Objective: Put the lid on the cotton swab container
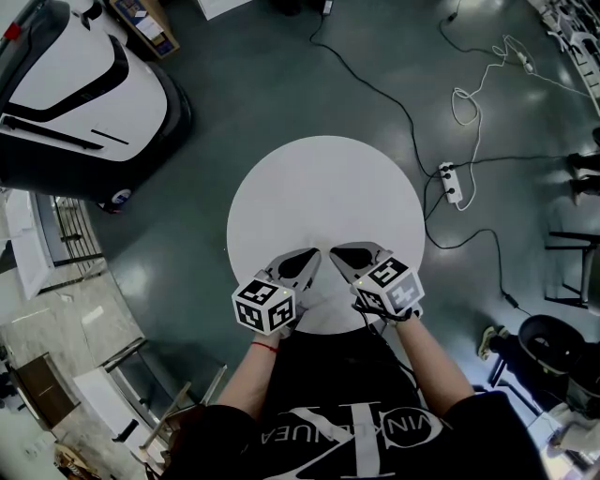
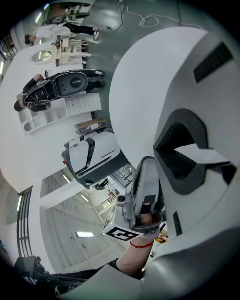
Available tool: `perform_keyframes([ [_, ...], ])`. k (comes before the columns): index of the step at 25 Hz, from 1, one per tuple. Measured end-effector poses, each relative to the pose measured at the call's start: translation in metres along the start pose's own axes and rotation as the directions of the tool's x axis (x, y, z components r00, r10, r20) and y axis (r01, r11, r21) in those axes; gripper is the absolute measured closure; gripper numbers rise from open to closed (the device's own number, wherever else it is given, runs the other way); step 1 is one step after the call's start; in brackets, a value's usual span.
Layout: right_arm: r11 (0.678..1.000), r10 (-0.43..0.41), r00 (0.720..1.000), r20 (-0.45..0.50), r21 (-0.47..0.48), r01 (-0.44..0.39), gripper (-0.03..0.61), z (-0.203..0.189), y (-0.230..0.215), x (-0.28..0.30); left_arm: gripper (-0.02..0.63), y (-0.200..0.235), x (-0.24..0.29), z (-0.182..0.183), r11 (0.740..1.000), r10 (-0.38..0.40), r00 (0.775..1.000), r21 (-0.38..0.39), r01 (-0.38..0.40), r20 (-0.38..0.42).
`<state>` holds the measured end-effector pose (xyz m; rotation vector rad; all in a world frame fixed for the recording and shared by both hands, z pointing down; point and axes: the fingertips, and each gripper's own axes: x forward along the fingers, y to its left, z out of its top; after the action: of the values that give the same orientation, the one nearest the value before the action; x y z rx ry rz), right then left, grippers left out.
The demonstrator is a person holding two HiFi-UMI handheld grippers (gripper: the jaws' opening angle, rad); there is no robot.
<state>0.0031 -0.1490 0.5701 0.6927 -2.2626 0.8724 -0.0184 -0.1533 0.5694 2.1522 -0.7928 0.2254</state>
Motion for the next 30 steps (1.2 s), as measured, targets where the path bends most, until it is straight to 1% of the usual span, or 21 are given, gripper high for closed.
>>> perform_keyframes([
  [5,1.0,0.008,1.0,0.007,0.005,-0.008,0.577,0.001,-0.001,-0.001,0.604,0.0,0.001,0.0,1.0,0.003,1.0,0.004,-0.003,-0.001],
  [10,1.0,0.017,1.0,0.021,0.015,-0.018,0.577,0.001,-0.002,0.0,0.605,0.002,0.001,0.0,1.0,-0.001,1.0,-0.013,0.001,0.016],
  [13,1.0,0.021,0.999,0.027,0.021,-0.022,0.577,0.0,-0.002,0.0,0.606,0.003,0.0,0.0,0.999,-0.008,1.0,-0.037,0.01,0.03],
  [17,1.0,0.011,0.999,0.034,0.023,-0.011,0.577,-0.001,-0.004,0.001,0.605,0.005,0.0,0.0,0.995,-0.027,0.998,-0.094,0.032,0.053],
  [19,1.0,0.008,0.998,0.061,0.022,-0.009,0.577,0.001,-0.001,0.0,0.604,0.005,-0.001,0.0,0.994,-0.028,0.998,-0.105,0.034,0.059],
  [22,0.999,0.028,0.988,0.154,-0.036,-0.023,0.577,0.002,0.009,-0.006,0.604,-0.001,-0.004,0.003,0.994,-0.039,0.995,-0.101,0.048,0.091],
  [25,0.998,0.054,0.977,0.207,-0.038,-0.047,0.577,-0.004,0.021,-0.017,0.604,-0.012,-0.01,0.006,0.995,-0.056,0.991,-0.079,0.066,0.124],
  [27,0.998,0.055,0.979,0.196,-0.03,-0.05,0.577,-0.016,0.026,-0.02,0.604,-0.016,-0.013,0.0,0.996,-0.048,0.992,-0.068,0.056,0.114],
  [30,0.997,0.064,0.986,0.155,-0.052,-0.057,0.577,-0.033,0.034,-0.024,0.604,-0.024,-0.018,-0.01,0.997,-0.033,0.994,-0.062,0.039,0.1],
])
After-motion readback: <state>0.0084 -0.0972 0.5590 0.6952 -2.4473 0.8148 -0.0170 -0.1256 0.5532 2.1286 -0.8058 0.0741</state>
